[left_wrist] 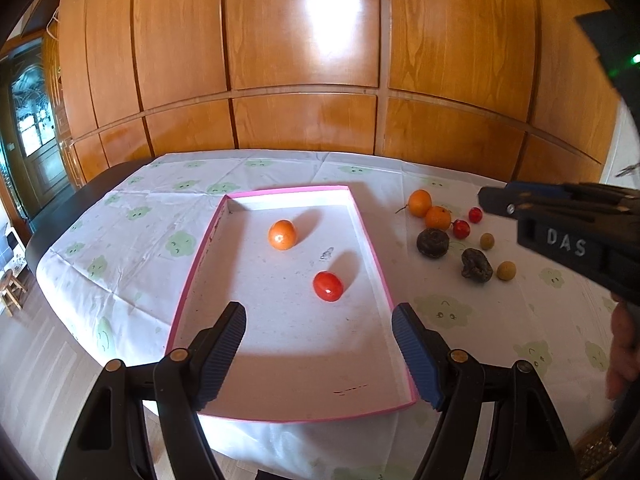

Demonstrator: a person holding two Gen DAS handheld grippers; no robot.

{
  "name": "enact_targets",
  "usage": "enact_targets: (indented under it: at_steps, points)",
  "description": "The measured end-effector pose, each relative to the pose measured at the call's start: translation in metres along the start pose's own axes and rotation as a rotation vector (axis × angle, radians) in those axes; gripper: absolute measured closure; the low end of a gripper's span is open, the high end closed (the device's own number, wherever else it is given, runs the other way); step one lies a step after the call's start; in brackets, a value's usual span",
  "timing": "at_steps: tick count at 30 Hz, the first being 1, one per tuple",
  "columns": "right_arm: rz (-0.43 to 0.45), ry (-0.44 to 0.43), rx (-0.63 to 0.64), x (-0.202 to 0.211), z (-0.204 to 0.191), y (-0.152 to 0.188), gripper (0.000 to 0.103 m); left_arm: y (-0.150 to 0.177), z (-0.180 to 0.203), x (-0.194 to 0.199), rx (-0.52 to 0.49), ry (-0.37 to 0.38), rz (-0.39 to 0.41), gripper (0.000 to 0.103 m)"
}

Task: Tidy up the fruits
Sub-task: 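Withdraw the right tool from the tray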

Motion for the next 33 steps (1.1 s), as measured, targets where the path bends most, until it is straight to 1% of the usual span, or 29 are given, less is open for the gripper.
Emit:
enact_targets:
  at_steps: [3,17,33]
  points:
    - [0.016,0.026,0.010,0.007,0.003,0.002,0.075,0.000,0.006,0.002,-0.012,0.007,0.006,0.027]
    - [0.052,0.042,-0.017,0.021,0.020,0.010,0.075,0.001,0.025,0.004,-0.061,0.012,0.004,0.027]
    - [0.037,0.050,-0.029,0.015,0.035,0.016,0.075,0.003,0.040,-0.005,-0.097,0.014,-0.018,0.027]
Point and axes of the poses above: each gripper's, at about its wrist camera, not at the fingertips, and x roughly against the way its jaws point, z to its right, y to its underside, the point moved 3 cm from there along -x, roughly the way its jaws point, and after that the axes turned 12 degrees about x, right-handed, at the moved point
